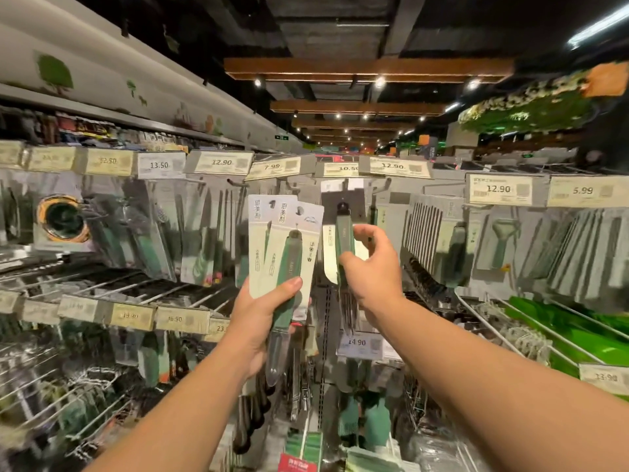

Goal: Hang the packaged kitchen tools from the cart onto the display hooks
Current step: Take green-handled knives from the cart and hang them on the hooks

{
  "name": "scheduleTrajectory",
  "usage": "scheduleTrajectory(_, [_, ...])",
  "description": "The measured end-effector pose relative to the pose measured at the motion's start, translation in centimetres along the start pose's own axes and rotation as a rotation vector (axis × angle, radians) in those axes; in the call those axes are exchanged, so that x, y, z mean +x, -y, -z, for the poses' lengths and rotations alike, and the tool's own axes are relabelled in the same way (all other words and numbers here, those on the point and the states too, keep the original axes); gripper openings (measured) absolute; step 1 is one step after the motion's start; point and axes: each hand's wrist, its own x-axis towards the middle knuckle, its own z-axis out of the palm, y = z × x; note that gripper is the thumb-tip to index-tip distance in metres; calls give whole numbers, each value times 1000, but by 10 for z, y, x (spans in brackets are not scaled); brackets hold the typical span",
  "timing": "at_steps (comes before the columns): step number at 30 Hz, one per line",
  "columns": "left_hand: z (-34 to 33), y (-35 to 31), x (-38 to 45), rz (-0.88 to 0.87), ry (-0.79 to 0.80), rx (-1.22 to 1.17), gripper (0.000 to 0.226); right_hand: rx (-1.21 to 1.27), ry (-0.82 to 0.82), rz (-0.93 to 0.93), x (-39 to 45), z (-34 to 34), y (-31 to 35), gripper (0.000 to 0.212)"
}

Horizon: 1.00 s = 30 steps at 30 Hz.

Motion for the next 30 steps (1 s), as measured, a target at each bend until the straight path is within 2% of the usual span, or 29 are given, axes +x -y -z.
scheduleTrajectory(7, [-7,7,12,0,11,-55,67,-92,11,28,21,-8,-25,52])
scheduleTrajectory(11, [-9,12,20,11,2,-67,80,-190,52,-33,46,-9,-35,56])
scheduleTrajectory(15, [-7,17,27,-1,7,-61,83,-191,108,-169,69,-9,-38,34])
scheduleTrajectory(20, [-3,17,39,1,0,-56,84,-208,187,-123,90,-9,-48,61])
scheduleTrajectory(23, [0,18,44,12,1,-76,74,-265,186,-110,95,-11,-53,70])
scheduleTrajectory(27, [2,17,45,13,0,-101,73,-252,200,-127,98,-16,-55,75])
scheduleTrajectory(30, [2,17,44,3,-8,-86,76,-306,218,-117,93,-14,-50,71])
